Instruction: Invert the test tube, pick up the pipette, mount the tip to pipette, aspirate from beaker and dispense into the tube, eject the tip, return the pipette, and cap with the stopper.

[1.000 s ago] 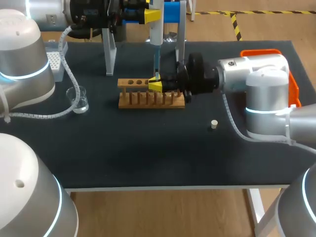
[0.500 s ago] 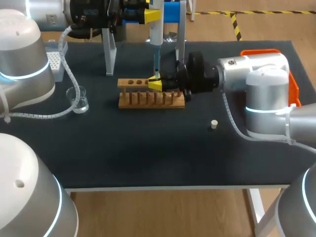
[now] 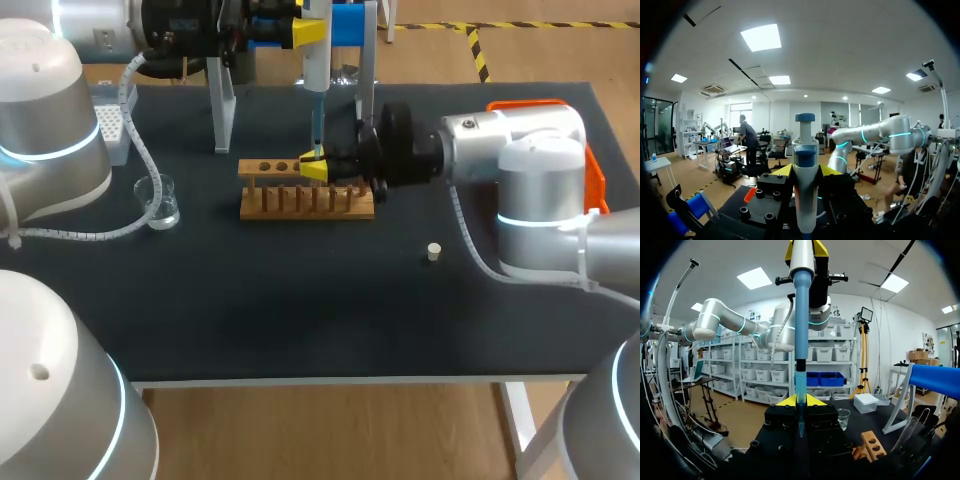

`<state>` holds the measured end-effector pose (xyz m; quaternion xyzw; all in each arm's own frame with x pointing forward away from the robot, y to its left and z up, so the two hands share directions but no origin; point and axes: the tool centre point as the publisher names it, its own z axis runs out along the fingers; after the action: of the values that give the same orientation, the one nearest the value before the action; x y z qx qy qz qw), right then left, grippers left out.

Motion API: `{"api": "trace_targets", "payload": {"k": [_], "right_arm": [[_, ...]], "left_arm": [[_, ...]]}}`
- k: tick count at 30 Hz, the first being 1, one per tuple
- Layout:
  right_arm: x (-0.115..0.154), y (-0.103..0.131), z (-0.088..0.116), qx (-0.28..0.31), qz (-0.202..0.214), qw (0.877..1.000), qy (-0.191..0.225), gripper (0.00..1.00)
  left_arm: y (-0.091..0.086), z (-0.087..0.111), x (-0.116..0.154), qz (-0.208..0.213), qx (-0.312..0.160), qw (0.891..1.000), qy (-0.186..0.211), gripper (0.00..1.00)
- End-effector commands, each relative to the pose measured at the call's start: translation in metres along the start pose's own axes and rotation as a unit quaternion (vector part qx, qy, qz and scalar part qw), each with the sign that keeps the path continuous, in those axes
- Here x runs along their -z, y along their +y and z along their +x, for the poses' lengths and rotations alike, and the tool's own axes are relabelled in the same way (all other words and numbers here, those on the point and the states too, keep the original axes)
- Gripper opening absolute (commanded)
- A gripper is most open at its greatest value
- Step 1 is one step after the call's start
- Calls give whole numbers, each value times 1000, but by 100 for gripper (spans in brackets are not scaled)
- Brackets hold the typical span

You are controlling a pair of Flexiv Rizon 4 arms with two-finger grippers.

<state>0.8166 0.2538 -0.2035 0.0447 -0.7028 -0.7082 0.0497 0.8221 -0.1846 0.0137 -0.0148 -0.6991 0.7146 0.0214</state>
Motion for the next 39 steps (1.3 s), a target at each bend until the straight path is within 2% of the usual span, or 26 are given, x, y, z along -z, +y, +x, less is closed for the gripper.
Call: {"api": "trace_targets", "payload": {"k": [1, 39], "right_arm": [[1, 2, 0, 0, 1, 1000, -2, 0], [1, 9, -1, 1, -3, 1000, 3, 0]], "left_arm": [[-1, 0, 0, -1, 0, 1000, 0, 0], [-1, 0, 0, -1, 0, 1000, 0, 0]]}}
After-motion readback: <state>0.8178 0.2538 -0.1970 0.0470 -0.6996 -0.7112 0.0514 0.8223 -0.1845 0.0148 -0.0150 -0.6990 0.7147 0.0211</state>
